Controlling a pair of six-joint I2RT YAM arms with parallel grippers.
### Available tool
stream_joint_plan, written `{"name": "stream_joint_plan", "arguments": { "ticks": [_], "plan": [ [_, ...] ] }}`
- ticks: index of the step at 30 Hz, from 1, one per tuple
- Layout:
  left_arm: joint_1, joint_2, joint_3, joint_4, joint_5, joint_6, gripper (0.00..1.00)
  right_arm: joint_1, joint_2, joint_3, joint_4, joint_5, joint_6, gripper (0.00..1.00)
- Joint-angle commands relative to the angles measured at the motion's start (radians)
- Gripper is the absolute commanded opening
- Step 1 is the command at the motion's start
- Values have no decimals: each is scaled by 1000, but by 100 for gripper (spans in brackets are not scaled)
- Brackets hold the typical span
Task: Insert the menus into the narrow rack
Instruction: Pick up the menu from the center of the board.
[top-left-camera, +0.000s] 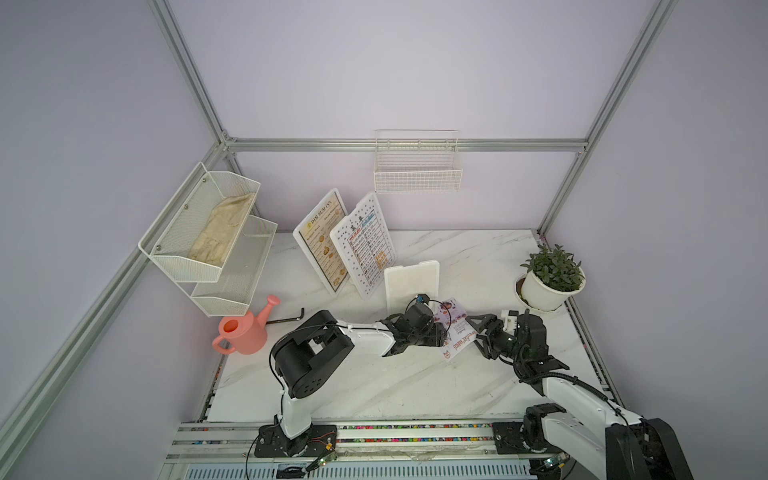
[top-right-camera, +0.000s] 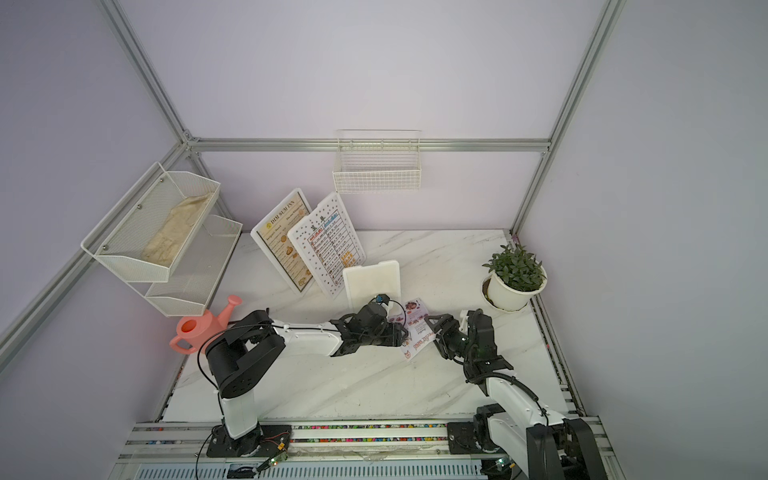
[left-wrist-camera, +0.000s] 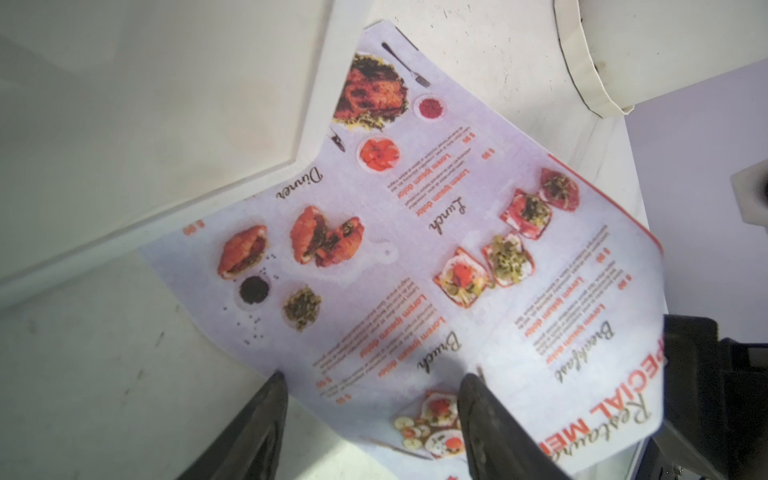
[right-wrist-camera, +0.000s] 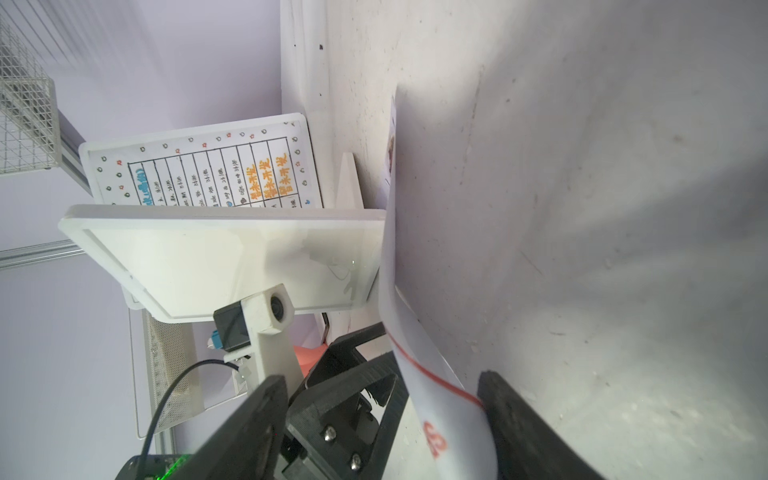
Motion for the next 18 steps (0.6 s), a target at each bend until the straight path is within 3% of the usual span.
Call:
{"name": "stream_joint_plan", "arguments": {
  "ticks": [1, 18],
  "plan": [
    [-3, 49, -27, -120, 12, -20, 66, 0, -20, -3, 1, 27, 27, 76],
    [-3, 47, -36, -120, 9, -24, 66, -1, -153, -8, -130, 75, 14, 76]
  ]
}}
